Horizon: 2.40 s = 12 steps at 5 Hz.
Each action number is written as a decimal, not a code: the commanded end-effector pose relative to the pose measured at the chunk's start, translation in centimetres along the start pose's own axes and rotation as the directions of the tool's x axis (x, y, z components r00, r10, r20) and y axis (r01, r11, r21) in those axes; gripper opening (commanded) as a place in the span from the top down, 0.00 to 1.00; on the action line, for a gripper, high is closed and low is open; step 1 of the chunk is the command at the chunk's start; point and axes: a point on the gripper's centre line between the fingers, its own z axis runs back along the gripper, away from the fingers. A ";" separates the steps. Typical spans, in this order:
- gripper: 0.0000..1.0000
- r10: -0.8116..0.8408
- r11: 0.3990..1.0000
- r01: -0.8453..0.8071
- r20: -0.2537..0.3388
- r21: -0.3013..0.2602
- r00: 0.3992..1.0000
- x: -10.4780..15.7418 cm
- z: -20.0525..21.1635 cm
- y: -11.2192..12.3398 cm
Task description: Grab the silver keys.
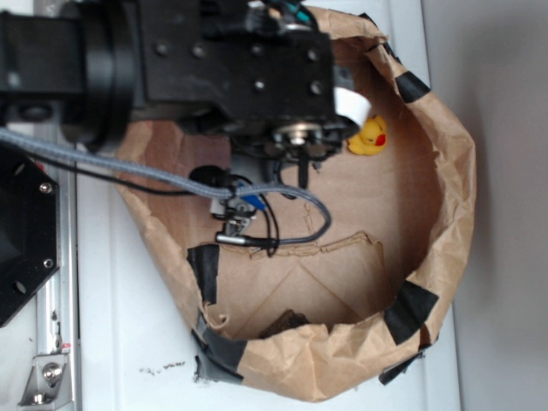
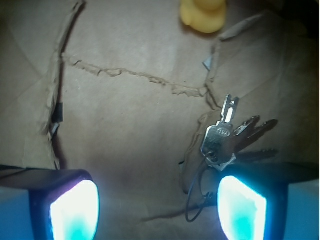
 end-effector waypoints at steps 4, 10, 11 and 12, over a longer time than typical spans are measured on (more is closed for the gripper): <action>0.00 0.042 0.994 -0.056 0.136 0.099 0.990 0.9 -2.3 1.9; 0.00 -0.006 0.992 -0.011 0.132 0.125 0.991 0.1 -3.4 2.1; 1.00 0.028 0.989 -0.048 0.143 0.138 0.989 0.5 -4.0 2.1; 1.00 0.033 0.989 -0.054 0.151 0.138 0.988 0.5 -4.1 2.0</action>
